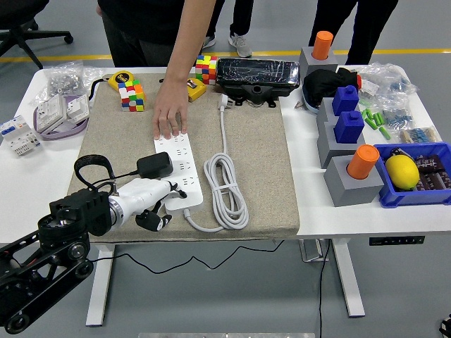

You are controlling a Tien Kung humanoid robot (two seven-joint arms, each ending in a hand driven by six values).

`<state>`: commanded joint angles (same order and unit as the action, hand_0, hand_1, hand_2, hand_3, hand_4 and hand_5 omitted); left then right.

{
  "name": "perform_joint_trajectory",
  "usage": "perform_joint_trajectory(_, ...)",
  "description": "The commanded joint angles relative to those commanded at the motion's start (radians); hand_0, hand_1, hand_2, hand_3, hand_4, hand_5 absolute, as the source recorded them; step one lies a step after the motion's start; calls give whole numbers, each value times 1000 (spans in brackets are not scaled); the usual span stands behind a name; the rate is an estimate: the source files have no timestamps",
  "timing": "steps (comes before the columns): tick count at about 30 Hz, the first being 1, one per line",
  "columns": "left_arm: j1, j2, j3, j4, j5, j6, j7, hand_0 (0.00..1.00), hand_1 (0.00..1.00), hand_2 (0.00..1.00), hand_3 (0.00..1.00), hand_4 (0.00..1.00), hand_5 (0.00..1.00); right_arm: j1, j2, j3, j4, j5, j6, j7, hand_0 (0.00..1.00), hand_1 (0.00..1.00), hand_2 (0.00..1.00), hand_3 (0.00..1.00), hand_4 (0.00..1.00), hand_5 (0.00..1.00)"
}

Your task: Pick up the plug,place it near the board,insert it into the board,press the button

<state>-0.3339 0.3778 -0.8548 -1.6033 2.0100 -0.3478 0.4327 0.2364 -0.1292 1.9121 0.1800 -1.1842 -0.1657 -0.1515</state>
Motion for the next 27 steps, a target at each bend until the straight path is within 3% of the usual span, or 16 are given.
perform_joint_trajectory(12,-2,0,-48,-78,16,19,-6,151,13,121,828,570,2,0,1,2,0,-1,2,4,781,720,719,751,998,914)
perform_joint_trajectory(13,1,-5,-58,-80,22,36,-17,151,13,121,828,570,2,0,1,3,0,-1,2,4,781,720,719,751,998,914)
perform_joint_trajectory(14,4,-8,-65,-81,25,52,-25,183,51,159,806,698,2,-1,2,3,0,-1,2,4,781,720,719,751,998,914)
perform_joint_trajectory(19,23,-38,-116,-68,49,163,-90,183,51,159,806,698,2,-2,4,5,0,-3,1,4,781,720,719,751,998,914)
perform_joint_trajectory(20,27,-46,-129,-65,53,178,-101,425,633,639,902,998,329,-2,4,6,0,-4,2,4,782,720,718,751,998,914)
perform_joint_trajectory(25,32,-74,-167,-29,58,222,-135,425,633,639,902,998,329,-3,5,5,0,-4,2,4,782,720,718,751,998,914)
perform_joint_trajectory(26,32,-79,-174,-21,61,223,-136,698,878,869,985,998,448,-3,5,5,0,-4,1,3,781,720,718,751,998,914)
perform_joint_trajectory(27,33,-83,-179,-14,62,222,-137,698,878,869,985,998,448,-3,5,5,0,-5,1,3,781,720,718,751,998,914)
